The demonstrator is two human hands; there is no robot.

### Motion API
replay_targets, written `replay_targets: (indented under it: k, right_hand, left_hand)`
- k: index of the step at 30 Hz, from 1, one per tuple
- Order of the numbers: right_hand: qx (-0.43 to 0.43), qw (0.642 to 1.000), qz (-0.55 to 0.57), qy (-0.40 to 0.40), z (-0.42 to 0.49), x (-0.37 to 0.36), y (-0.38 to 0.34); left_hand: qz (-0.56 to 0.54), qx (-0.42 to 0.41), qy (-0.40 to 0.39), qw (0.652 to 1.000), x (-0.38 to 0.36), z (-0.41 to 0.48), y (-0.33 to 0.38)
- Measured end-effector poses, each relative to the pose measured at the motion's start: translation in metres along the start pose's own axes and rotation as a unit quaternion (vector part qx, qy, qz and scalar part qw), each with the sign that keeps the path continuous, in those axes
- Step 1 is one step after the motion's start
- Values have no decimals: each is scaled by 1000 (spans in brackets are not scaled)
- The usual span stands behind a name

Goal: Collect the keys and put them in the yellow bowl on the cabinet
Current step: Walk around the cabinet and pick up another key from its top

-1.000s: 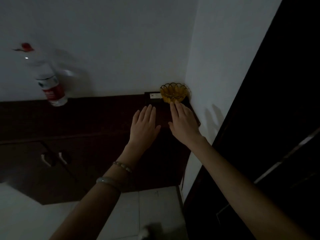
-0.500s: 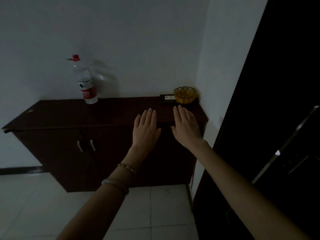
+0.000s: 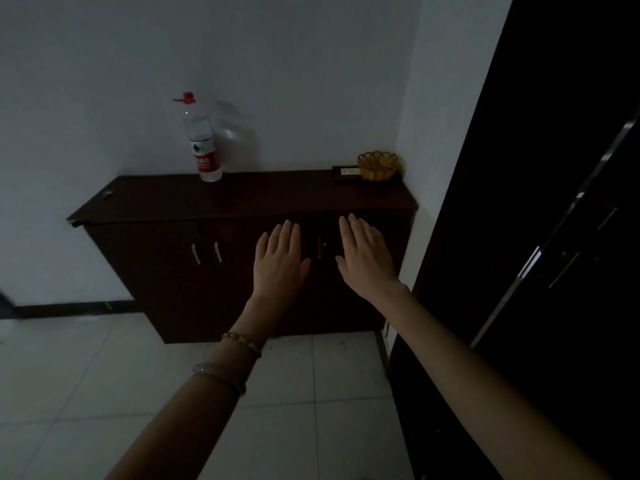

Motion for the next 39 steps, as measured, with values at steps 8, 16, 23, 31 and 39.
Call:
replay_targets:
  k: [8,16,23,31,39]
  right_hand:
    - [53,998,6,-14,-12,3,-31]
    - [150,988,41,-22,-1,-1,-92]
    - [261,959,109,-14,3,2,-175]
    - [376,909,181,-3,-12,10,-255]
    - [446,859,251,29,-29,14,-302]
  left_hand:
    - [0,56,13,998,24,-41,-22]
    - [33,155,13,987,46,-87,-69]
    - [89,260,6,962,71,-148,-118]
    - [142,363,4,921,101,-216,-150]
    - [161,422,22,892,121,-258,-159]
Point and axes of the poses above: each hand's wrist, its own z-axis towards the middle knuckle, its own x-axis out of the back of the hand, y = z × x, the point moved 3 cm from there along z, towards the middle knuckle, and after that the axes turned 1 degree about x, right-handed, at the moved point
